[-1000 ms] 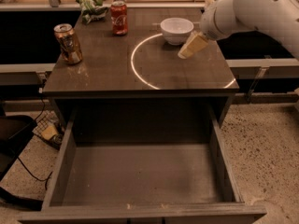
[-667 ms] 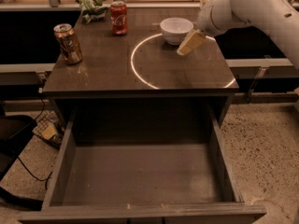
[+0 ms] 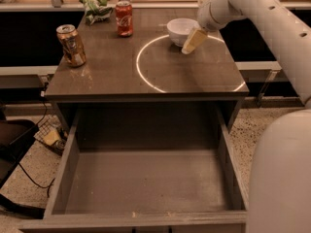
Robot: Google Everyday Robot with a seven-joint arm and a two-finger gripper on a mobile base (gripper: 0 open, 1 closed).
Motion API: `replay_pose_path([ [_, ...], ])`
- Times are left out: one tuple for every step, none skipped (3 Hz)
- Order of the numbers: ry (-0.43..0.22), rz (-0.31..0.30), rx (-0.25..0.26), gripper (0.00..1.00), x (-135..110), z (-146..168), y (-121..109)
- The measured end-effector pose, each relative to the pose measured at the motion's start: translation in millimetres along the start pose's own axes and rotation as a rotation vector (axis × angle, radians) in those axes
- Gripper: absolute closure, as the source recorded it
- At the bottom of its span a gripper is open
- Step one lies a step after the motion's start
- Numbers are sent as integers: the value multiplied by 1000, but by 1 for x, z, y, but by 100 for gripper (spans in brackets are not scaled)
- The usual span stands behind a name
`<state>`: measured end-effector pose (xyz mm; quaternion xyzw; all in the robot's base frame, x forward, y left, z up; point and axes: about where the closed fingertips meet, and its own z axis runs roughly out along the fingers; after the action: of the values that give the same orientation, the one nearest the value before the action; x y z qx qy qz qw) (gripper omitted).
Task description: Move white bowl near orange can
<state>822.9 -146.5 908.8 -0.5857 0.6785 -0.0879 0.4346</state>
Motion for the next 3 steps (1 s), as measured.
replay_pose_path([
  [32,-40,-40,0,2,19,1],
  [55,-59,-87,0,7,35,6],
  [78,-77,-131,0,12,45,10],
])
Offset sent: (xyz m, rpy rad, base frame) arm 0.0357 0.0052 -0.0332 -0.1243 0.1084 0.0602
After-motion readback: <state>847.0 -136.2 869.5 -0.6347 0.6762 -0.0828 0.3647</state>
